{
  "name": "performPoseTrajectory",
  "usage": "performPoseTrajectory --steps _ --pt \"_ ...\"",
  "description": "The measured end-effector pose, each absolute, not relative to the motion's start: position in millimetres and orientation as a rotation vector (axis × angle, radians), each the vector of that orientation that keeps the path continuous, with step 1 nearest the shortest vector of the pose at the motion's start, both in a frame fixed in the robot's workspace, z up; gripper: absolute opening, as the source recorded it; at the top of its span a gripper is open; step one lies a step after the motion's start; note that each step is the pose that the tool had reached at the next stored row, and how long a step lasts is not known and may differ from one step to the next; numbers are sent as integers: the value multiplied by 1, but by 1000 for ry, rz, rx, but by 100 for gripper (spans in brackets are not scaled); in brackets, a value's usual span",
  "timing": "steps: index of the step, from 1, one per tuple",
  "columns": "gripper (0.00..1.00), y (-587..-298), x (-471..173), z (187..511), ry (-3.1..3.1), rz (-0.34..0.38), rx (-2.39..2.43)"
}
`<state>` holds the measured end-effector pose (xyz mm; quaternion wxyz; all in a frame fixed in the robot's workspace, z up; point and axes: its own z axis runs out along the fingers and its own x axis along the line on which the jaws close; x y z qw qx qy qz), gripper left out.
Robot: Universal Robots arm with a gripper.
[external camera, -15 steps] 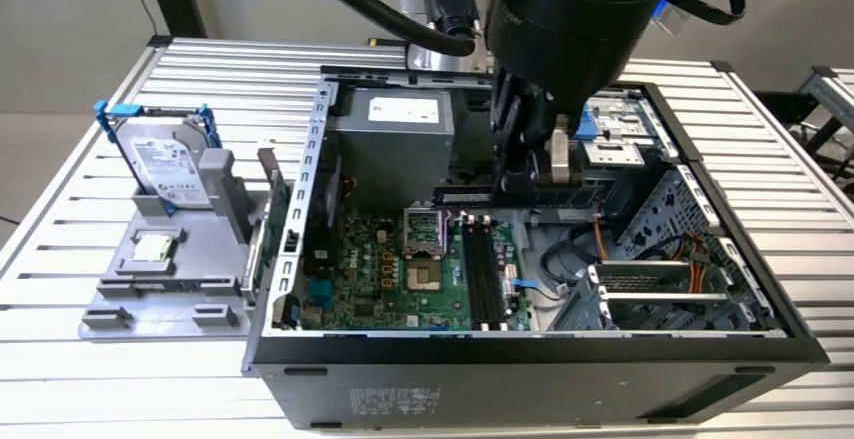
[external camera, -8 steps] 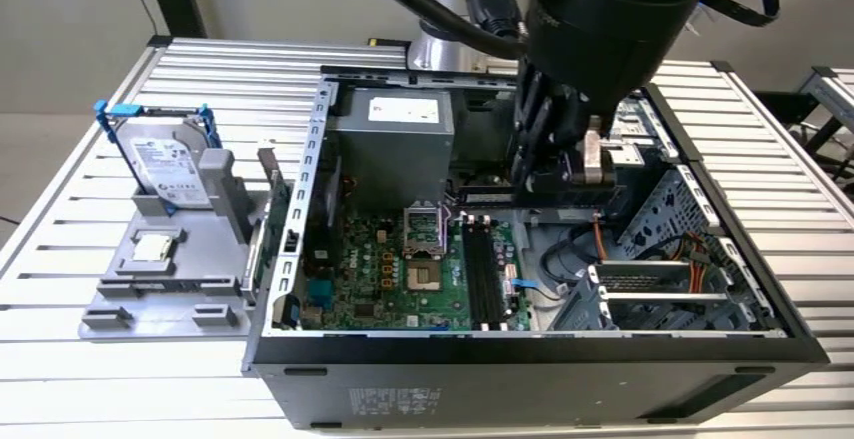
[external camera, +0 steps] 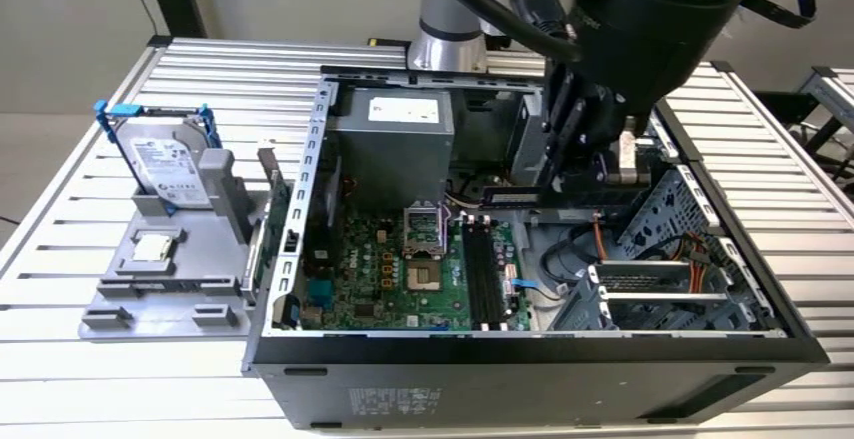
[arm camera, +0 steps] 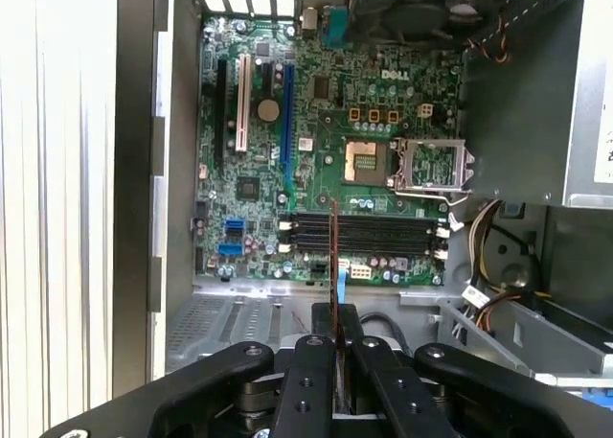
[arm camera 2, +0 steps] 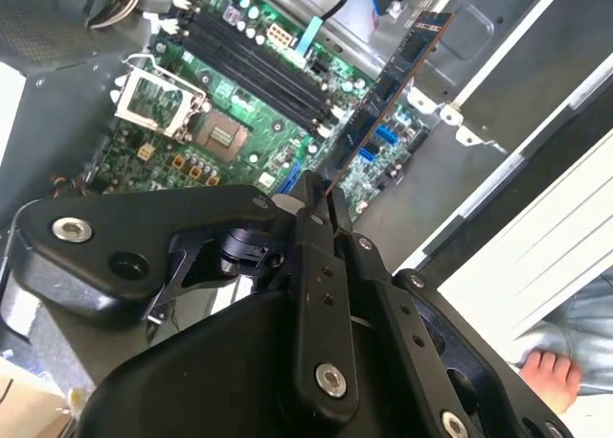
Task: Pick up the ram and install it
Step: 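Pick up the ram and move it above insertion slot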
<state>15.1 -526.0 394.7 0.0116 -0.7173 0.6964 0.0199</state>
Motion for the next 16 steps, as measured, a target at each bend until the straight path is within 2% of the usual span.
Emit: performPoseTrajectory --steps 16 --pt "0 -526 25 394 2291 60 -2112"
